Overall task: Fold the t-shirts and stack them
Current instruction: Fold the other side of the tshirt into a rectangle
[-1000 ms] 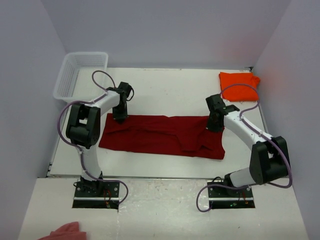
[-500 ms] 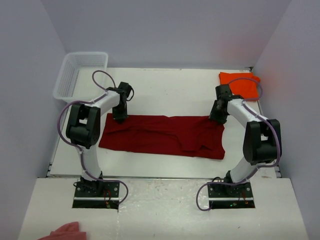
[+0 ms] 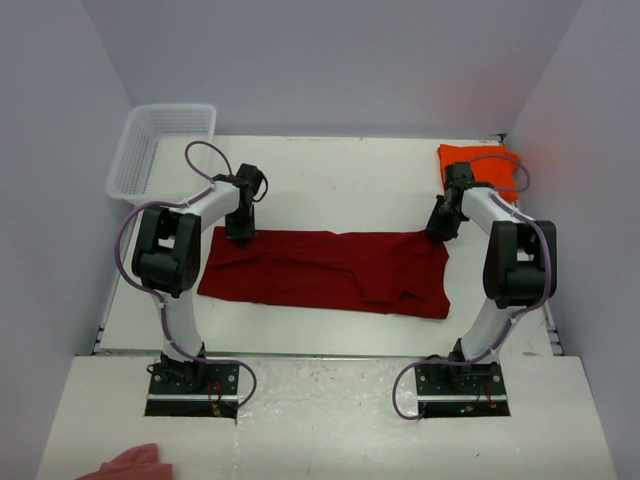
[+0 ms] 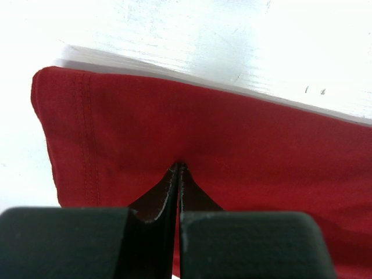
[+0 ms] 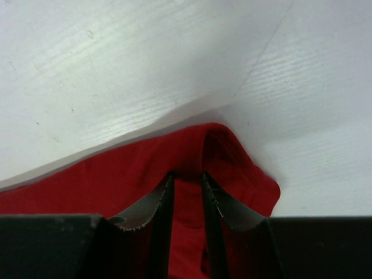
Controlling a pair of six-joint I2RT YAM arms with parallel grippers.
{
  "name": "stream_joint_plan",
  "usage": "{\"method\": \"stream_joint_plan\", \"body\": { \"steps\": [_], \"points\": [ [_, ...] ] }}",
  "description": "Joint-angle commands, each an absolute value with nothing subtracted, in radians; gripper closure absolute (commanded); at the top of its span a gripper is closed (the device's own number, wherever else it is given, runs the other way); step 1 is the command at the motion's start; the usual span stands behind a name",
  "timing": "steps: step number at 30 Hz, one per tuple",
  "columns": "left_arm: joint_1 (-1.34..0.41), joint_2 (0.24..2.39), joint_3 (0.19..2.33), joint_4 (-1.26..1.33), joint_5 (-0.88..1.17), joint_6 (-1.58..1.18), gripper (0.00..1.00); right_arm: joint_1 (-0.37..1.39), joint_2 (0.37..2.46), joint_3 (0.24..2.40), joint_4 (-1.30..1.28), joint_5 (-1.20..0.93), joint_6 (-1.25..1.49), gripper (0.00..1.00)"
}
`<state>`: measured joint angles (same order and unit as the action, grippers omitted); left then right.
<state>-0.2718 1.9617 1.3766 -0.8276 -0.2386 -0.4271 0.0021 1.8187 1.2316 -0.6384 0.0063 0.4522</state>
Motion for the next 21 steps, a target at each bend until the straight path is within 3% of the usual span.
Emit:
{"method": "stream_joint_plan", "body": {
  "steps": [1, 10, 14, 21],
  "points": [
    [-0.276, 1.960, 1.378, -0.811, -0.232, -0.425, 1.00, 0.005, 1.844, 1.293, -0.632, -0.038, 0.431, 0.74],
    [-0.275, 2.000, 1.373, -0.825, -0.265, -0.442, 1.00, -0.043, 1.876, 1.333, -0.640, -0.025, 0.431, 0.85],
    [-0.270, 2.008, 1.370, -0.827, -0.268, -0.446, 1.00, -0.055, 1.896, 1.359, -0.649, -0.034, 0.426, 1.00],
    [-0.247, 2.026, 1.362, -0.824, -0.276, -0.446, 1.00, -0.069, 1.937, 1.434, -0.678, -0.044, 0.405, 1.00]
  ]
}}
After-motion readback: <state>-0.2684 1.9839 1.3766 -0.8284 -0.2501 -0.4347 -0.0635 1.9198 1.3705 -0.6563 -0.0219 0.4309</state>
